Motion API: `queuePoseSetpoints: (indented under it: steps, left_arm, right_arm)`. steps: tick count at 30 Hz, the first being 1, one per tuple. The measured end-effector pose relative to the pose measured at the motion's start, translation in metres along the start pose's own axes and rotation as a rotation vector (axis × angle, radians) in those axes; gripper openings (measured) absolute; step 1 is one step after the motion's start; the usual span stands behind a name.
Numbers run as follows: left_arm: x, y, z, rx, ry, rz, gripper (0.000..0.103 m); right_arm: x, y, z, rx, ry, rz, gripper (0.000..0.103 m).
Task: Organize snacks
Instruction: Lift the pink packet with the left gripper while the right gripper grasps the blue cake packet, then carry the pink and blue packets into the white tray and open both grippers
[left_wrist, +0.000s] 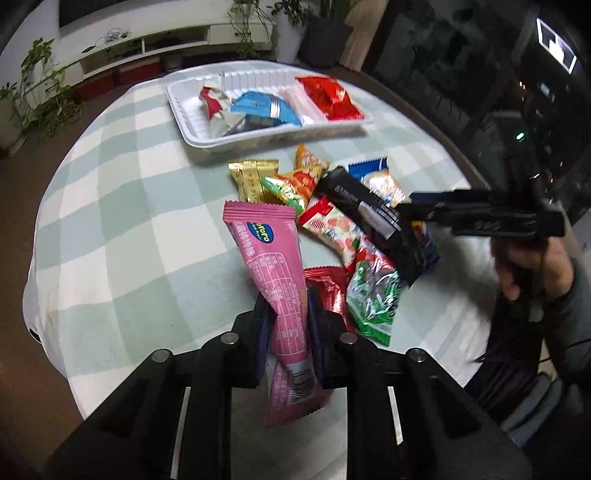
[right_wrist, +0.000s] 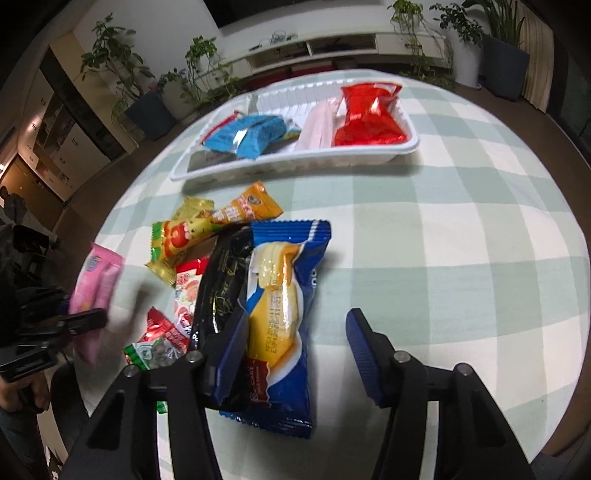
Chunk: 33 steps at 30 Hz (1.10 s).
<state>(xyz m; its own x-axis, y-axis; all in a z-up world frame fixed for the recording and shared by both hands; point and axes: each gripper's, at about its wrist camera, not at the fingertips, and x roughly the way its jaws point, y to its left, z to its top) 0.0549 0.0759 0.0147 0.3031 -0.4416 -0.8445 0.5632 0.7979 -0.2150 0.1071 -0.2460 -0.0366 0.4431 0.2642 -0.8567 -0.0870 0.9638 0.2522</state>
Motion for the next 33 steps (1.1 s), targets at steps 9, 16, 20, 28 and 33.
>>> queuePoseSetpoints:
  steps: [9, 16, 20, 28, 33]
  left_arm:
    - [-0.001, 0.000, -0.002, -0.036, -0.025, -0.026, 0.017]
    - [0.004, -0.008, 0.001, -0.039, -0.028, -0.051, 0.017]
    - [0.005, -0.008, 0.001, -0.050, -0.035, -0.056, 0.017]
    - [0.006, -0.010, 0.002, -0.067, -0.045, -0.073, 0.017]
    - [0.004, -0.009, 0.004, -0.082, -0.060, -0.088, 0.017]
  right_arm:
    - [0.019, 0.019, 0.009, -0.086, 0.045, -0.061, 0.058]
    - [0.028, 0.033, 0.007, -0.195, 0.037, -0.154, 0.056]
    - [0.025, 0.032, 0.001, -0.220, 0.020, -0.172, 0.043]
    - [0.012, 0.011, -0.003, -0.137, -0.007, -0.113, 0.027]
    - [-0.006, -0.002, -0.009, -0.071, -0.054, -0.075, 0.026]
